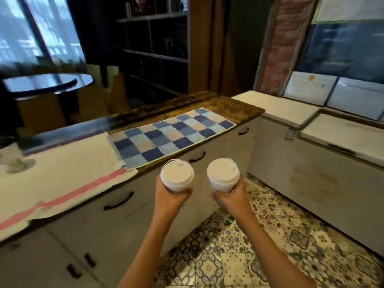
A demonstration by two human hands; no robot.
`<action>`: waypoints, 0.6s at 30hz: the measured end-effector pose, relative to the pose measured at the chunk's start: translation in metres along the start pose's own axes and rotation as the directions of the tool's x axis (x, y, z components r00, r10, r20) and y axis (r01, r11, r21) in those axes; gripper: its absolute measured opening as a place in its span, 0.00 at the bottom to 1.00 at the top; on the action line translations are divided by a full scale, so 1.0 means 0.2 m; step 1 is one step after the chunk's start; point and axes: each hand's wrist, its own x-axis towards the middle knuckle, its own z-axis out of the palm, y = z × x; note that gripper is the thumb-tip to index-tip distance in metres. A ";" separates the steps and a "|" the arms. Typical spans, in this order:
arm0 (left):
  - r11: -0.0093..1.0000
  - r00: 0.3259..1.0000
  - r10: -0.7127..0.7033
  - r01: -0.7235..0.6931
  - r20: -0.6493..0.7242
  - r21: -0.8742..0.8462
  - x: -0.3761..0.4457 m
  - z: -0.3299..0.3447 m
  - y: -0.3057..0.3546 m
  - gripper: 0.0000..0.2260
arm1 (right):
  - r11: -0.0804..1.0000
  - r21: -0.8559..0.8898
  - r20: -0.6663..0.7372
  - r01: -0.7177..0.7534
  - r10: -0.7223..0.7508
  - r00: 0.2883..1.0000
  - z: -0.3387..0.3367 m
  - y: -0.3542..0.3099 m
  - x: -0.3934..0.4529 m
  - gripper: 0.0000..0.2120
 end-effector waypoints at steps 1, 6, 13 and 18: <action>1.000 0.999 0.011 -0.010 -0.039 0.014 0.06 -0.04 -0.01 0.39 | 1.000 0.015 0.044 0.010 -0.011 0.999 0.07 0.00 0.08 0.46; 0.995 0.972 -0.025 0.047 -0.232 0.092 0.26 -0.33 -0.07 0.39 | 0.996 0.083 0.219 0.014 -0.032 0.975 0.48 -0.02 0.34 0.42; 0.983 0.879 -0.055 0.130 -0.474 0.127 0.48 -0.87 -0.13 0.38 | 0.996 0.089 0.438 0.024 -0.061 0.897 1.15 -0.07 0.55 0.44; 0.984 0.831 -0.041 0.131 -0.555 0.123 0.70 -1.31 -0.22 0.37 | 0.992 0.074 0.488 0.104 -0.126 0.863 1.67 -0.09 0.67 0.43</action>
